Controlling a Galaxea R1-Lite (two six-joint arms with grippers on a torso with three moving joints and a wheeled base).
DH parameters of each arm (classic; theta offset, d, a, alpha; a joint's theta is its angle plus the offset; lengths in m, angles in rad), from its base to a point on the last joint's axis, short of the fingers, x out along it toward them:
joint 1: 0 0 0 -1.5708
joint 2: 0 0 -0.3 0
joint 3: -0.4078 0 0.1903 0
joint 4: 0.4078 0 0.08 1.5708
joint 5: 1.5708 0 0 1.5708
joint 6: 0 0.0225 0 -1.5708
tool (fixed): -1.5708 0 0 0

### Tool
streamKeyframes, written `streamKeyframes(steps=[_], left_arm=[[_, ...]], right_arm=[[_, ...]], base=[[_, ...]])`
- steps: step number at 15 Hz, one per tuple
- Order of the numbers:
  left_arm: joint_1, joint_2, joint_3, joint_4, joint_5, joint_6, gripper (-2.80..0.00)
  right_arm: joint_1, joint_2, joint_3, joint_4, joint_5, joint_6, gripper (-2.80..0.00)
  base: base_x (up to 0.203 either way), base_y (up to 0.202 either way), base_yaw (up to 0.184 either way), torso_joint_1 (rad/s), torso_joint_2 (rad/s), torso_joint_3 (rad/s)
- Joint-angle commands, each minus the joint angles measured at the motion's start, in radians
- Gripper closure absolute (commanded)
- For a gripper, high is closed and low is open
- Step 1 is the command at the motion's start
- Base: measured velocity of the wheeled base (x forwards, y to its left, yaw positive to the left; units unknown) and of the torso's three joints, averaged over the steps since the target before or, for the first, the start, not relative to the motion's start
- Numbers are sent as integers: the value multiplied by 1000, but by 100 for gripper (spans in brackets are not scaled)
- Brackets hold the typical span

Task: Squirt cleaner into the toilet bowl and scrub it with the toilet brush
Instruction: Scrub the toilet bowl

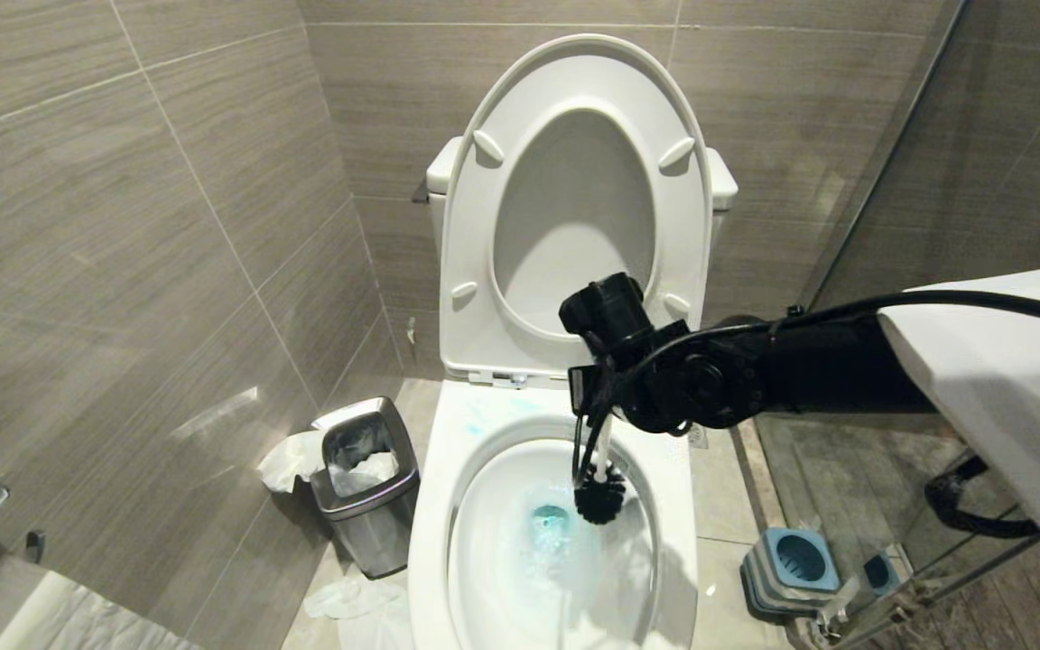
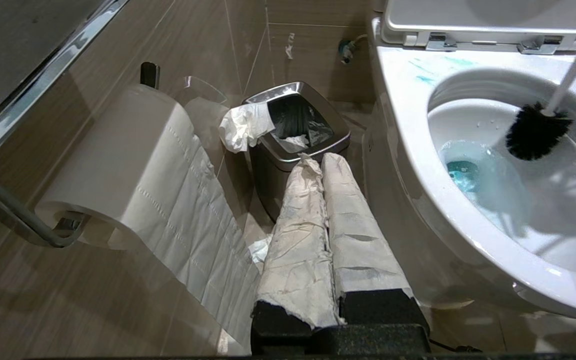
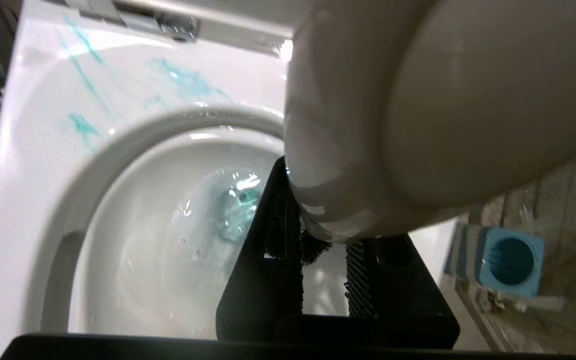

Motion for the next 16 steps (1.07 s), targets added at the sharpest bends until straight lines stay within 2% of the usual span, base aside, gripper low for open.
streamKeyframes(steps=[1, 3, 9, 11, 16], left_arm=[[0, 2, 3, 0, 0, 0, 0], [0, 2, 3, 0, 0, 0, 0], [0, 2, 2, 0, 0, 0, 0], [0, 2, 2, 0, 0, 0, 0], [0, 2, 3, 0, 0, 0, 0]], right_arm=[[-1, 151, -146, -4, -5, -10, 0], [20, 229, -253, -3, -10, -16, 0], [157, 207, -247, -2, -8, -13, 0], [192, 159, -148, -3, -9, -9, 0], [250, -97, 246, -9, -16, 37, 0]], base=[[0, 0, 0, 0, 0, 0], [0, 0, 0, 0, 0, 0], [0, 0, 0, 0, 0, 0], [0, 0, 0, 0, 0, 0], [0, 0, 0, 0, 0, 0]])
